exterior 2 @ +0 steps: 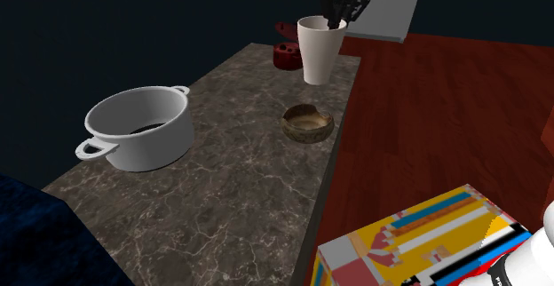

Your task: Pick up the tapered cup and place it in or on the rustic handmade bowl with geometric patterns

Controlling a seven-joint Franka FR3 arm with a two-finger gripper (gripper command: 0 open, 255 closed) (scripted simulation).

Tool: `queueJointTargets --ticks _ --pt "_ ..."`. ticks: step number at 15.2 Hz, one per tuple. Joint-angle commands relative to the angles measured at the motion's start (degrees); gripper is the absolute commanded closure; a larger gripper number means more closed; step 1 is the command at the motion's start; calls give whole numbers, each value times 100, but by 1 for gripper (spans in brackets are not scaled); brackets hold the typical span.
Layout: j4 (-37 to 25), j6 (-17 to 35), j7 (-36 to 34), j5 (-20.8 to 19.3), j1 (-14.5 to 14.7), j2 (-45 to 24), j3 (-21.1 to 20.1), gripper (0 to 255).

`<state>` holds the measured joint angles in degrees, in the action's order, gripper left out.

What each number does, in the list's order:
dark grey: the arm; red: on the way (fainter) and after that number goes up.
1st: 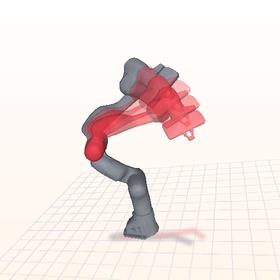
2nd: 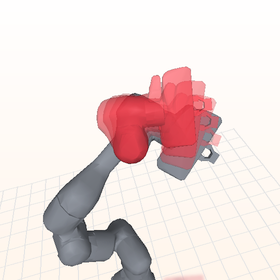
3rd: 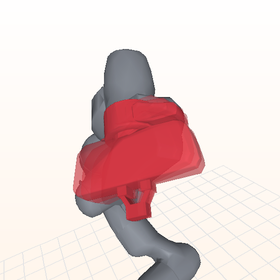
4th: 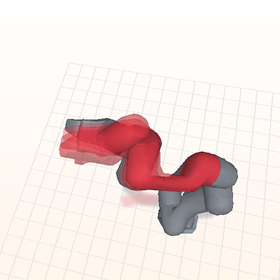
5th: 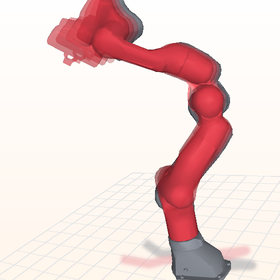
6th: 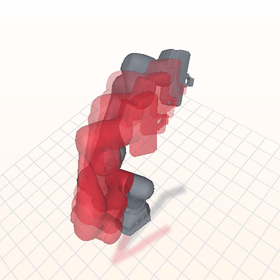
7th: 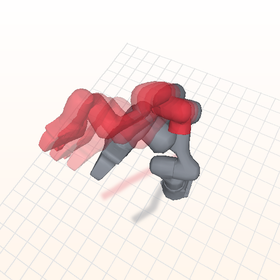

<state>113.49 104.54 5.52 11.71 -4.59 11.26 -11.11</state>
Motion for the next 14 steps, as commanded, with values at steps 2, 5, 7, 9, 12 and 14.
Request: queueJointTargets --ticks 2,5,7,9,12,14 --pt "251 243 46 16 4 8 -5 255" --pt "461 470 79 29 10 -11 -15 255" --pt "594 622 101 38 14 -31 -22 255" --pt "723 774 122 47 18 -55 -30 255" --pt "908 1003 154 60 24 -102 -41 255" --pt "1025 1156 174 68 28 -139 -49 255"
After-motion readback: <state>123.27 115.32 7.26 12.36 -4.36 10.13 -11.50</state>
